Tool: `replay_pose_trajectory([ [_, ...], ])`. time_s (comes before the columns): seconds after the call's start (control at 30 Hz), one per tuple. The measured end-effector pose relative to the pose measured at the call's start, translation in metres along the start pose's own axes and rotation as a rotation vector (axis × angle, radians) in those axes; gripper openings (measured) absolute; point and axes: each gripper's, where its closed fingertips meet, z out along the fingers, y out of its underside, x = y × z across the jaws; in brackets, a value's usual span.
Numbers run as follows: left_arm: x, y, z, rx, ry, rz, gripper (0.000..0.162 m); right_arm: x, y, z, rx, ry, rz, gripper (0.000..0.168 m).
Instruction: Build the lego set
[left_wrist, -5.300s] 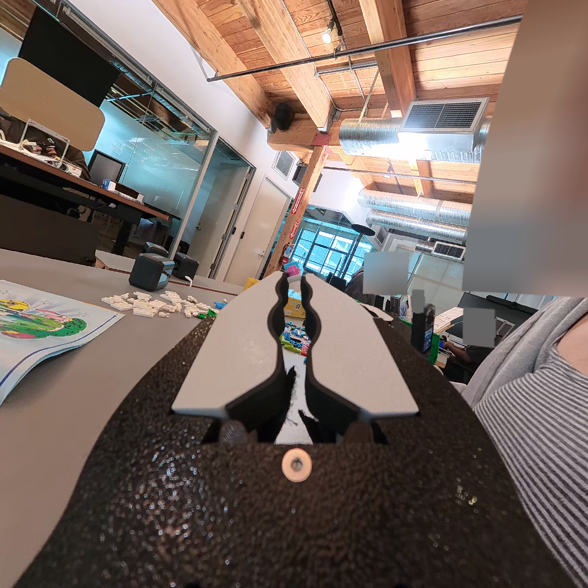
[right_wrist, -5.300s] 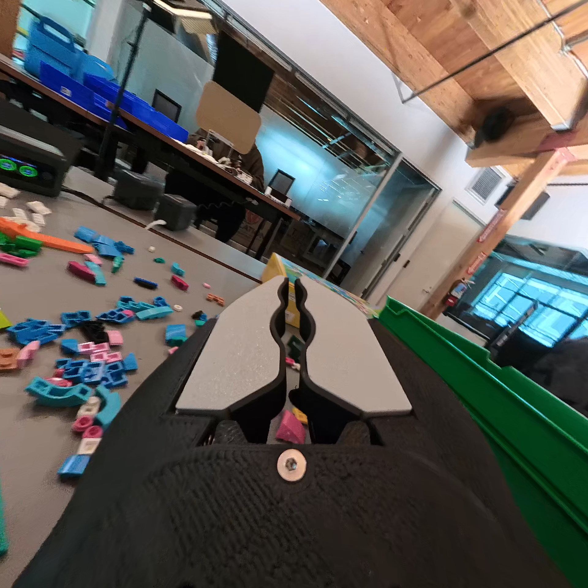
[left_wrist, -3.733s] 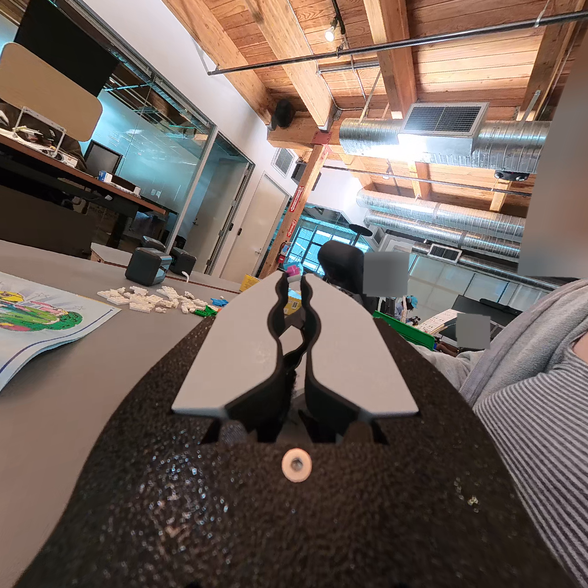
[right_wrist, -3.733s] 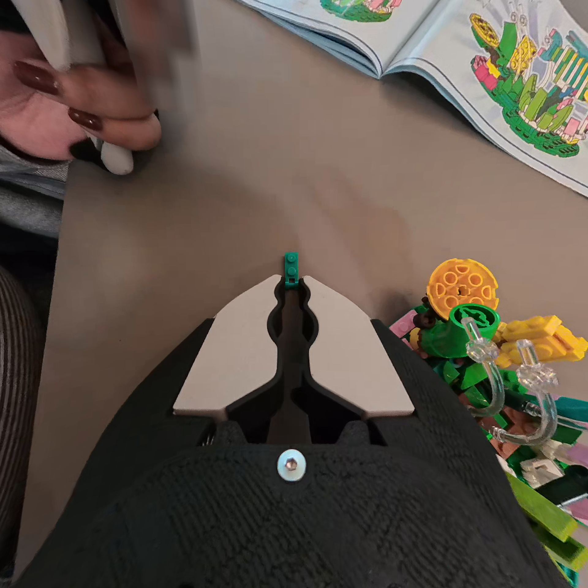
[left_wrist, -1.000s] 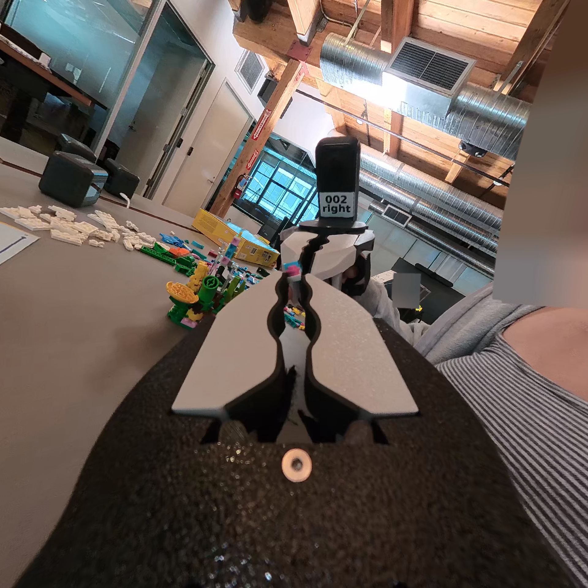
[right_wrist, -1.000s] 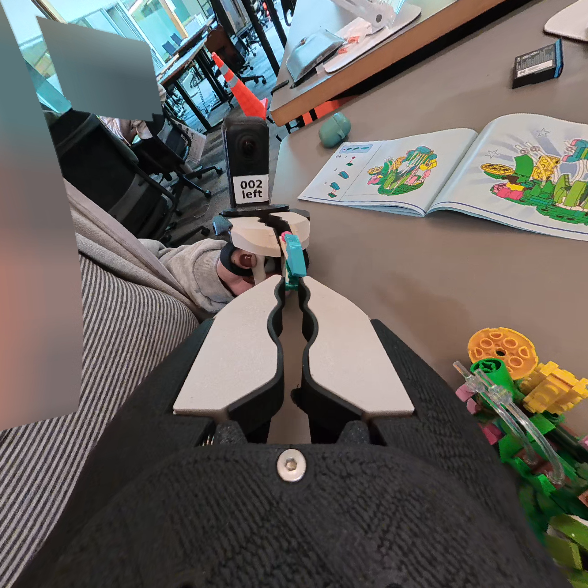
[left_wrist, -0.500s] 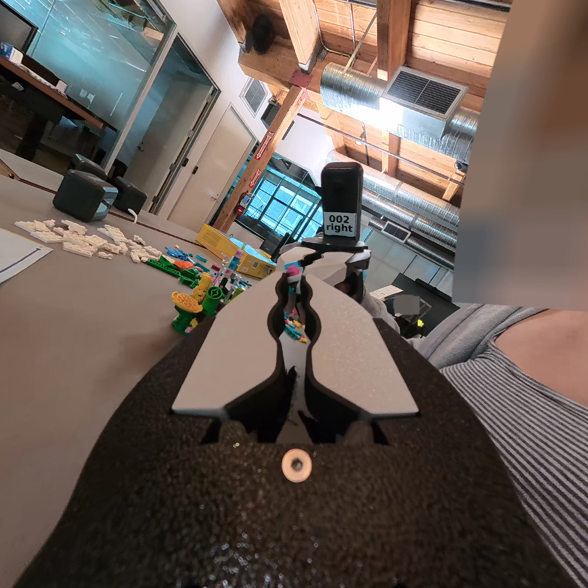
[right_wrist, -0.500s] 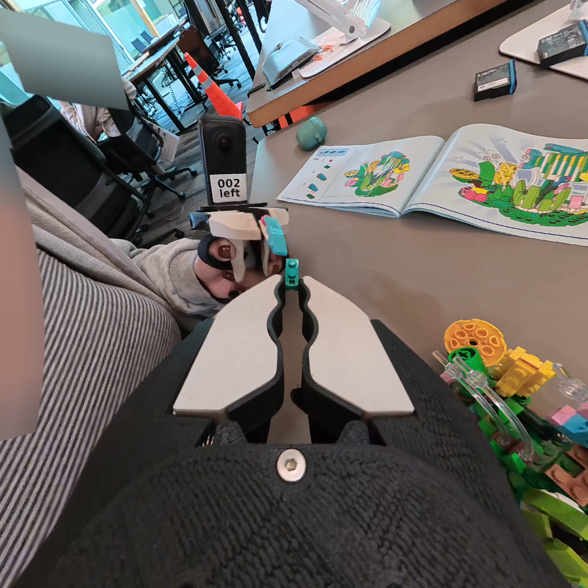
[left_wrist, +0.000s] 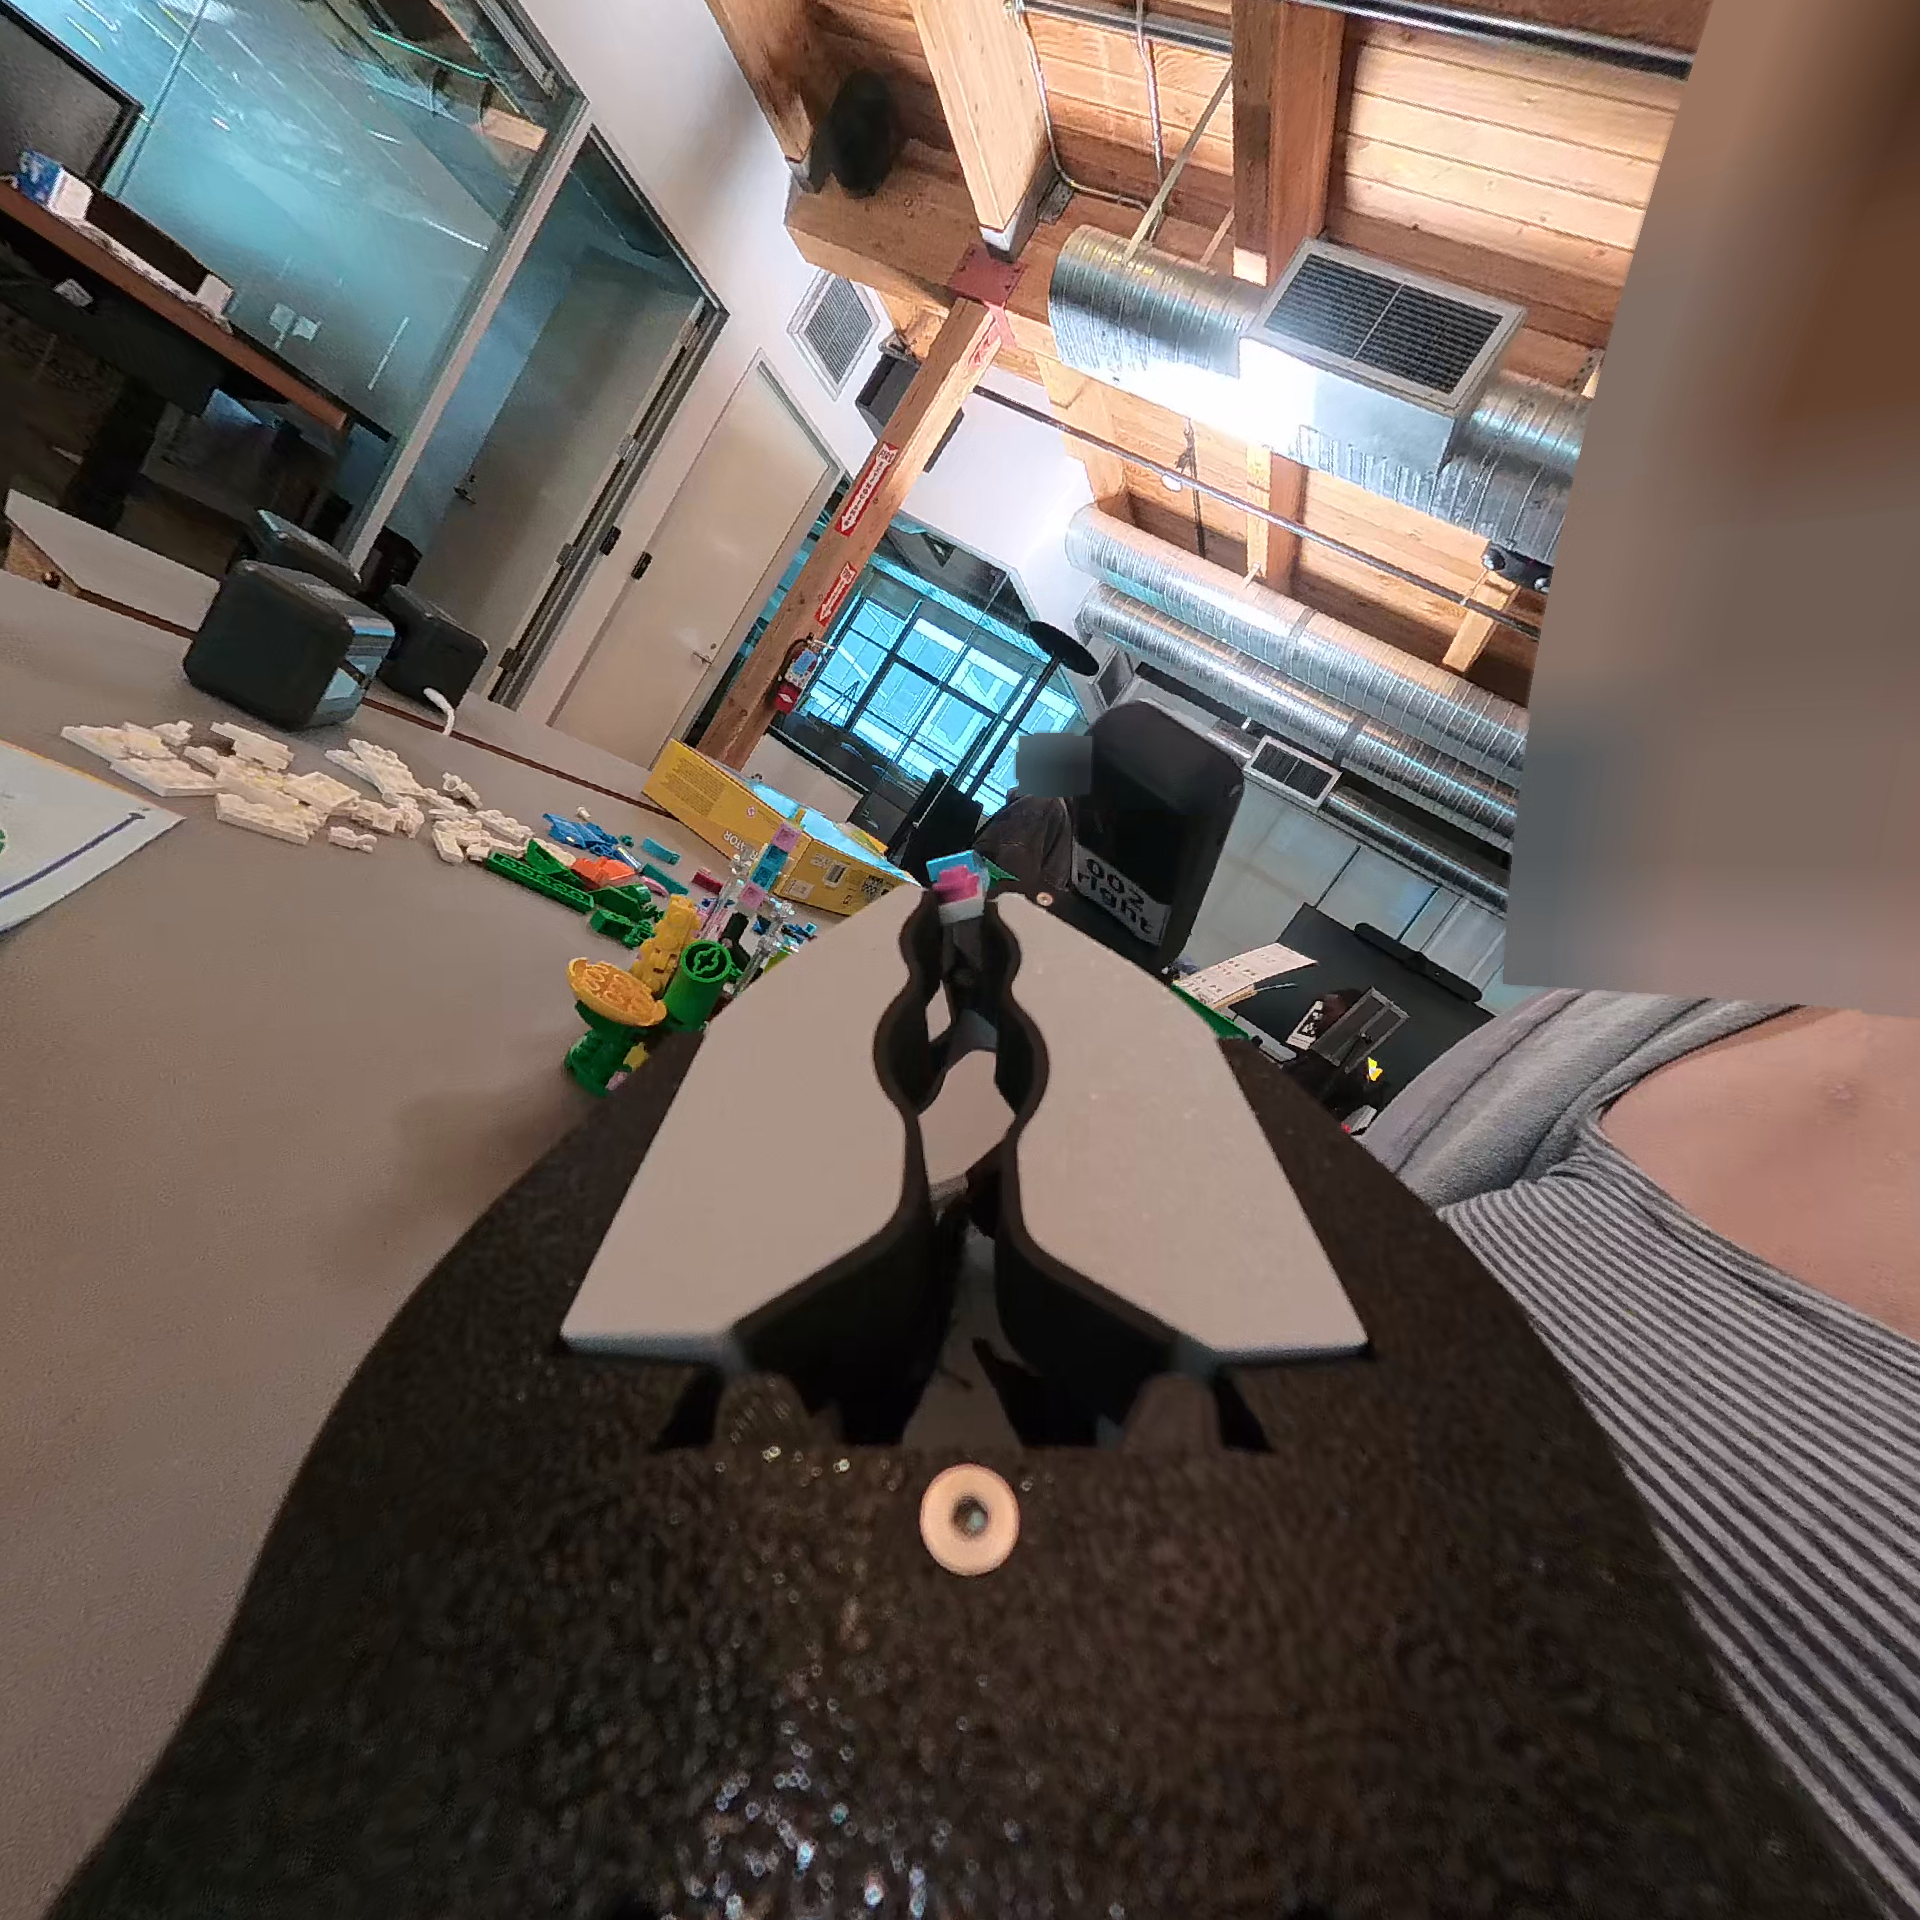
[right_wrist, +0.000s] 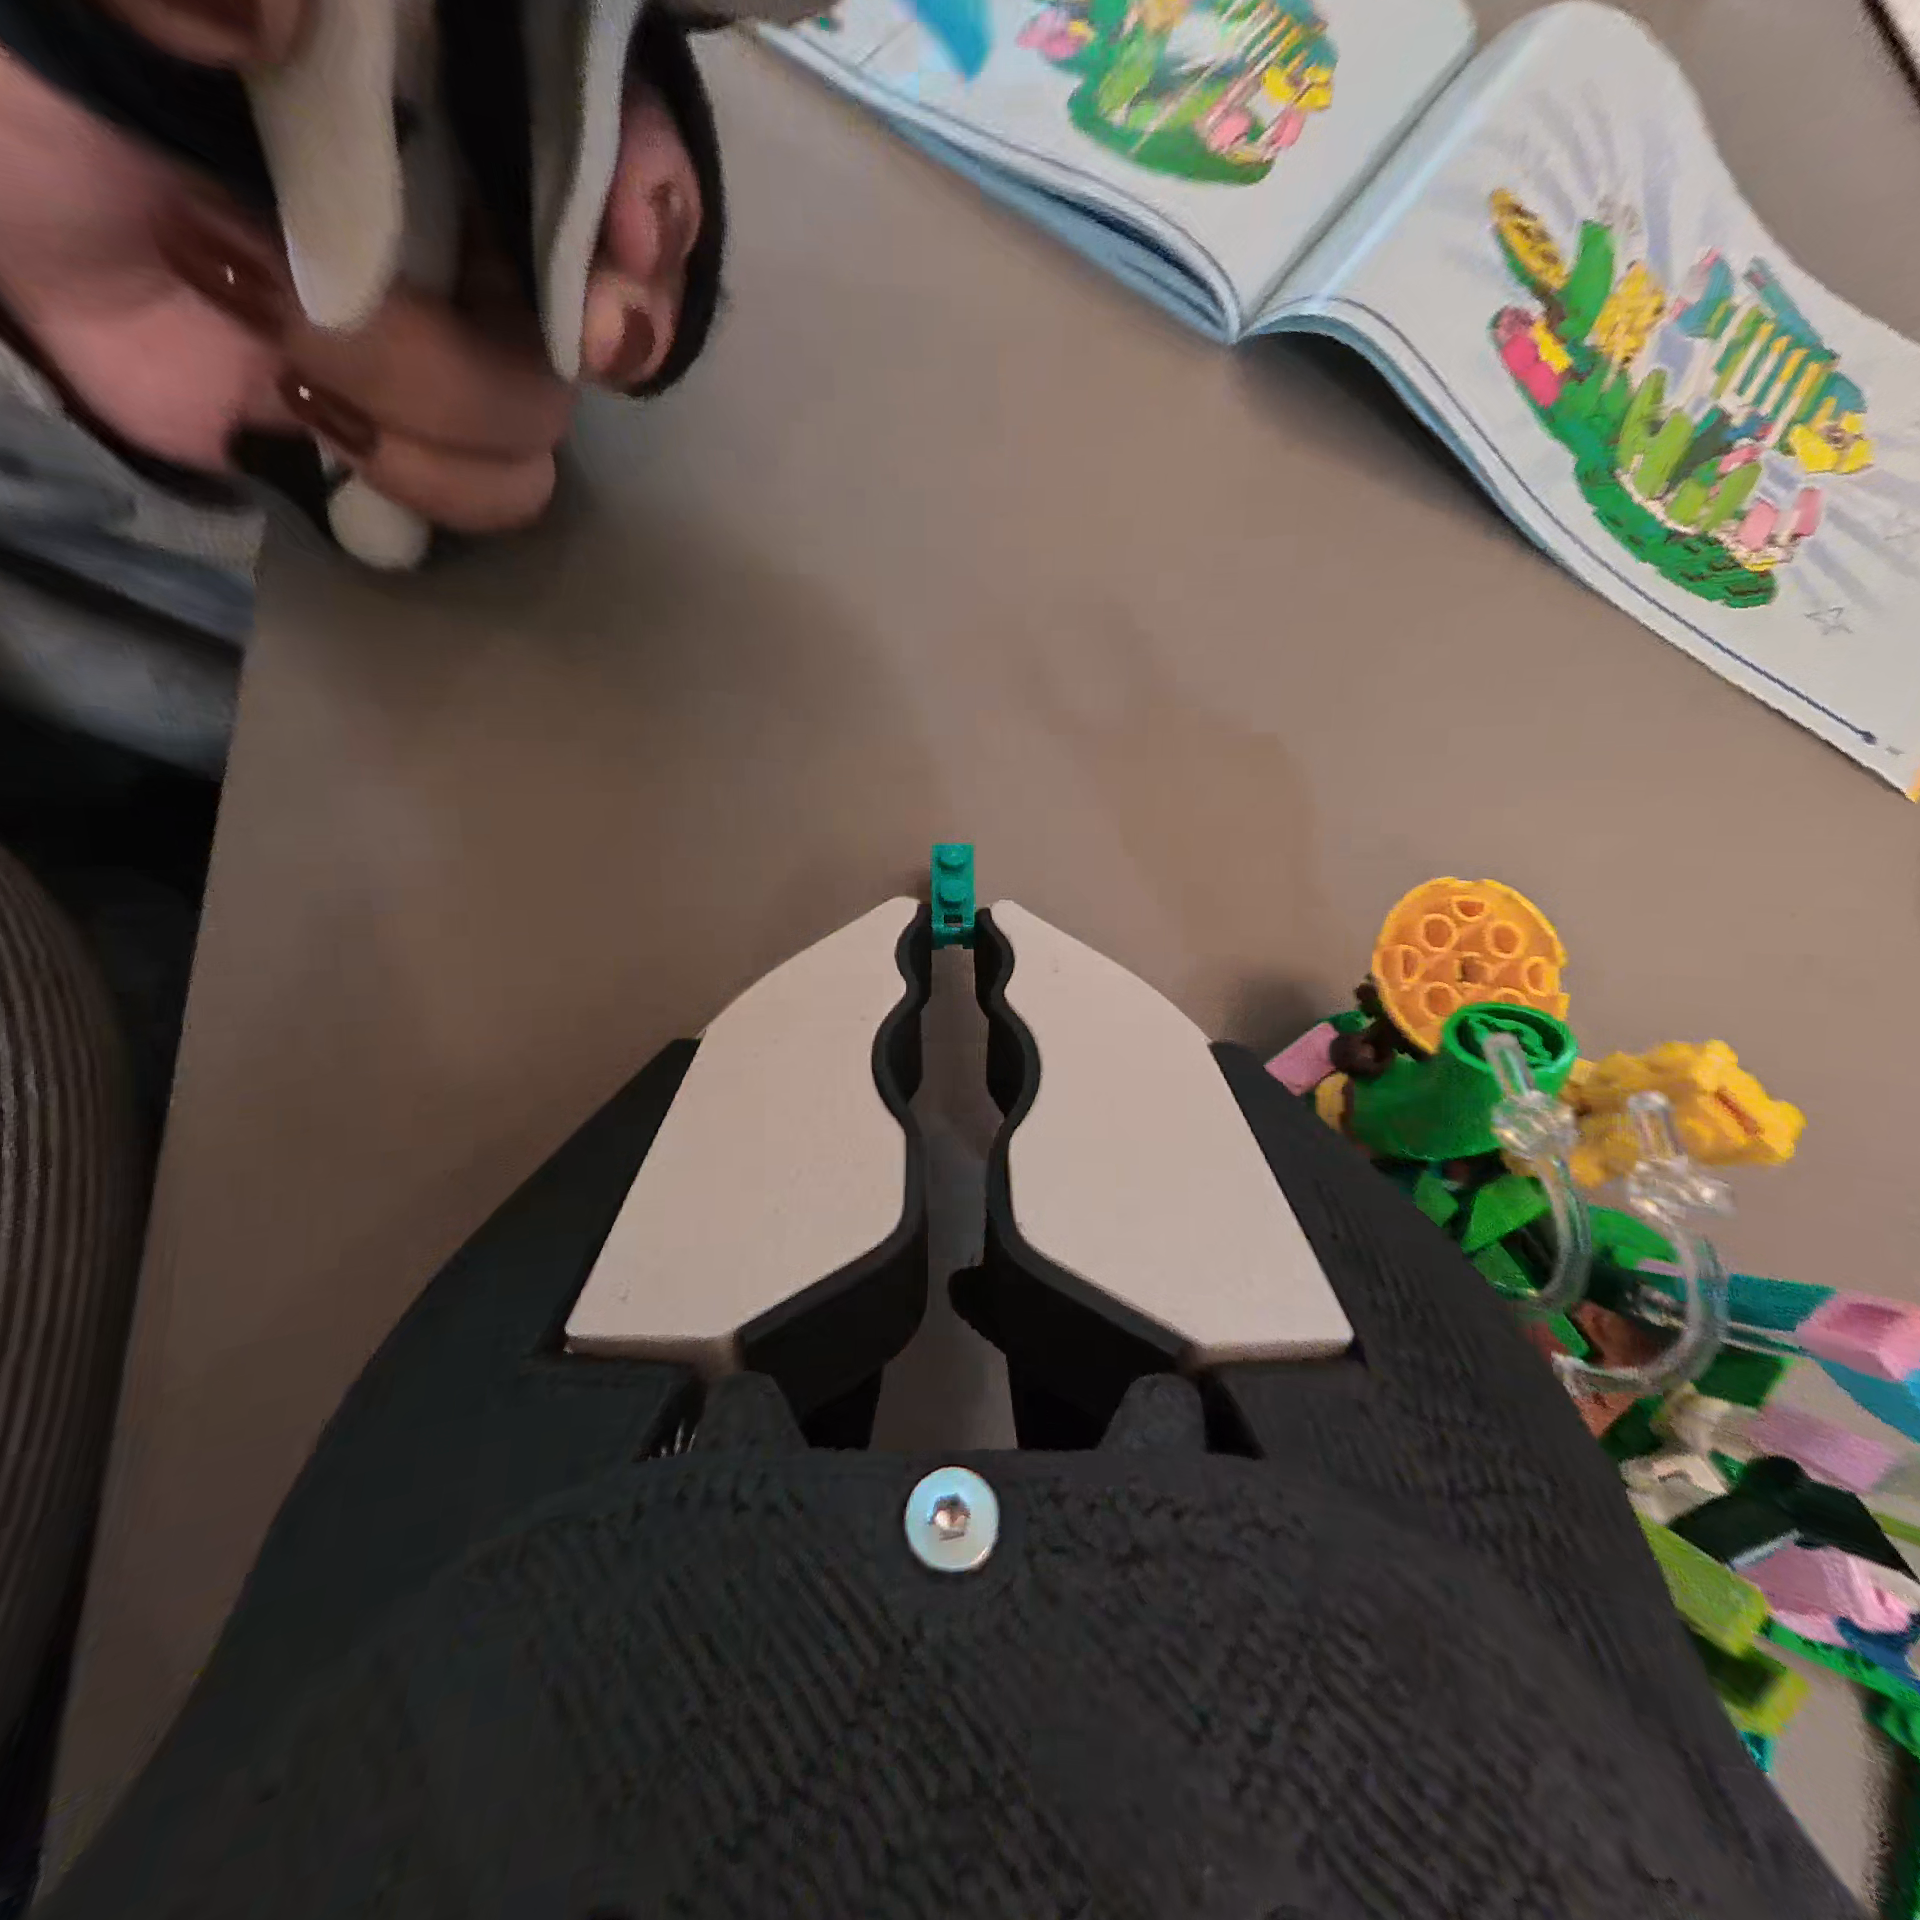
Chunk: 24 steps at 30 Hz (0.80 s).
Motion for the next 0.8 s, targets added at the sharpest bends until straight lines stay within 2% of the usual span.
replay_pose_trajectory([
  [0.6,0.000,0.001,0.001,-0.007,-0.003,0.008,0.007,-0.006,0.014,0.002,-0.022,-0.046,-0.044,0.007],
  [0.8,0.000,0.002,0.002,-0.012,-0.007,0.008,0.007,0.002,-0.001,-0.007,0.055,-0.026,0.032,0.007],
])
